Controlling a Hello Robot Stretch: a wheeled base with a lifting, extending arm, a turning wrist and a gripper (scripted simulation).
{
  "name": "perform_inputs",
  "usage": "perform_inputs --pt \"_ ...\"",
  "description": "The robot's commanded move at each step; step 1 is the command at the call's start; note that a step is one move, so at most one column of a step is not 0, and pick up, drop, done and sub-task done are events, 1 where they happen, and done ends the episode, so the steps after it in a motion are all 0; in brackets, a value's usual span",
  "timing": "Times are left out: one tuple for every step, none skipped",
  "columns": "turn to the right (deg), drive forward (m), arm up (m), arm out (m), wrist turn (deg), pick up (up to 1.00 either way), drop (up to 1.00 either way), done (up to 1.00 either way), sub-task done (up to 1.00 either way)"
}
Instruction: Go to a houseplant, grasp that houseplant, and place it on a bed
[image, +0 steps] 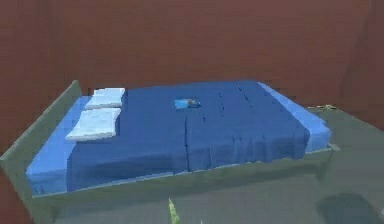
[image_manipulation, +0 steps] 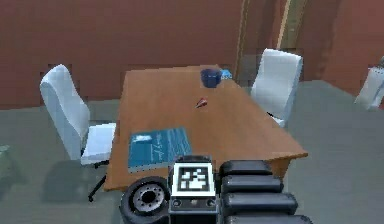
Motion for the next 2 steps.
perform_inputs --pt "0.0 0.55 0.00 0.00 0.0 0.00 0.00 0.00 0.00" --pt "-12.0 0.00 0.00 0.00 0.0 0.00 0.00 0.00 0.00"
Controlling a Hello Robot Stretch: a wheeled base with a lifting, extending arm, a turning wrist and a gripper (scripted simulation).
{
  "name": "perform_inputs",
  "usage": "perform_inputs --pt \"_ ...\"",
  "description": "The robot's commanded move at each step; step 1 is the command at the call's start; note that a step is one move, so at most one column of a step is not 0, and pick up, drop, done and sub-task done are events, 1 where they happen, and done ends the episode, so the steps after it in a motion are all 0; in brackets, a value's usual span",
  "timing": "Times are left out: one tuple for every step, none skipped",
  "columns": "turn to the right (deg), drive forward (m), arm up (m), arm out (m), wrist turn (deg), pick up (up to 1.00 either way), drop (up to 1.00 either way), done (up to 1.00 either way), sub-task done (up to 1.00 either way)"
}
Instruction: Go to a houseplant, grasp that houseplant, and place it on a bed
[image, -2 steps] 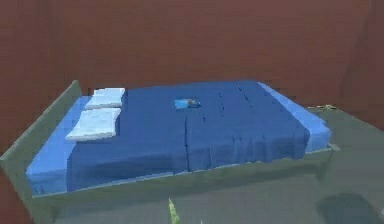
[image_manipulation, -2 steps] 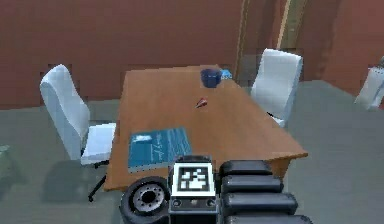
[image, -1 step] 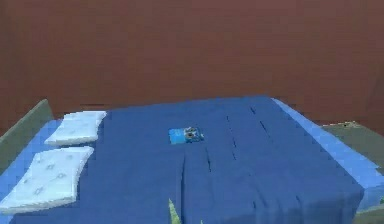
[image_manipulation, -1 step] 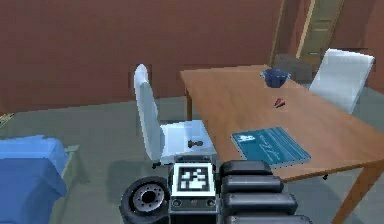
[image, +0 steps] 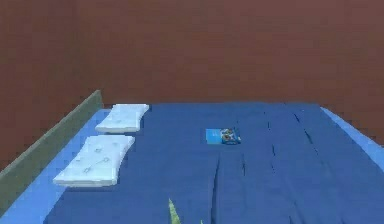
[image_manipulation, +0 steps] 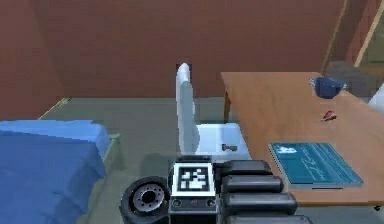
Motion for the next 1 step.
perform_inputs --pt "15.0 0.00 0.00 0.00 0.0 0.00 0.00 0.00 0.00"
